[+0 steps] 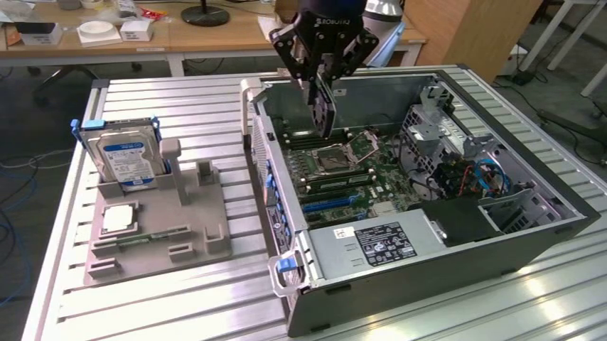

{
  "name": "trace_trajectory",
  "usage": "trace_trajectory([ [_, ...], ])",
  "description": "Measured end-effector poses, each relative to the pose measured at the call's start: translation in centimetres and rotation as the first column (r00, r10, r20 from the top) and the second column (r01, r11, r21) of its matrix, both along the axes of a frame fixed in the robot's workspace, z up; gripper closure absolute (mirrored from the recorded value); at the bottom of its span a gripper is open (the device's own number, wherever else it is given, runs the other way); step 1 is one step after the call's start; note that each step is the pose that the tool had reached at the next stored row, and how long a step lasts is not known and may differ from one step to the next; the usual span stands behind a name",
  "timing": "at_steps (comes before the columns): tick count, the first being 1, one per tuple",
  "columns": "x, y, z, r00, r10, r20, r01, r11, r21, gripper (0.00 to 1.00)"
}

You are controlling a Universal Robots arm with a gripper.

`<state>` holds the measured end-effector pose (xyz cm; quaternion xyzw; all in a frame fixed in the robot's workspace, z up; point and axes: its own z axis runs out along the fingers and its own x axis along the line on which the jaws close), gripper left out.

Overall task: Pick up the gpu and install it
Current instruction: 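Pick up the gpu and move the gpu toward the slot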

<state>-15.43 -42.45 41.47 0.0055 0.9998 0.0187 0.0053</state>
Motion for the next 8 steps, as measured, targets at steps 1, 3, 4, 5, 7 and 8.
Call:
trace_trajectory([
  [1,0.1,0.0,0.0,1.0,0.0,0.0,0.0,1.0,0.0,0.73],
  [3,0.4,0.02,-0.01,1.0,0.0,0.0,0.0,1.0,0.0,0.73],
  [4,0.6,0.02,-0.02,1.0,0.0,0.0,0.0,1.0,0.0,0.73],
  [5,0.7,0.02,-0.02,1.0,0.0,0.0,0.0,1.0,0.0,0.73],
  [7,1.1,0.03,-0.03,1.0,0.0,0.0,0.0,1.0,0.0,0.73],
  [8,1.2,0.03,-0.04,1.0,0.0,0.0,0.0,1.0,0.0,0.73],
])
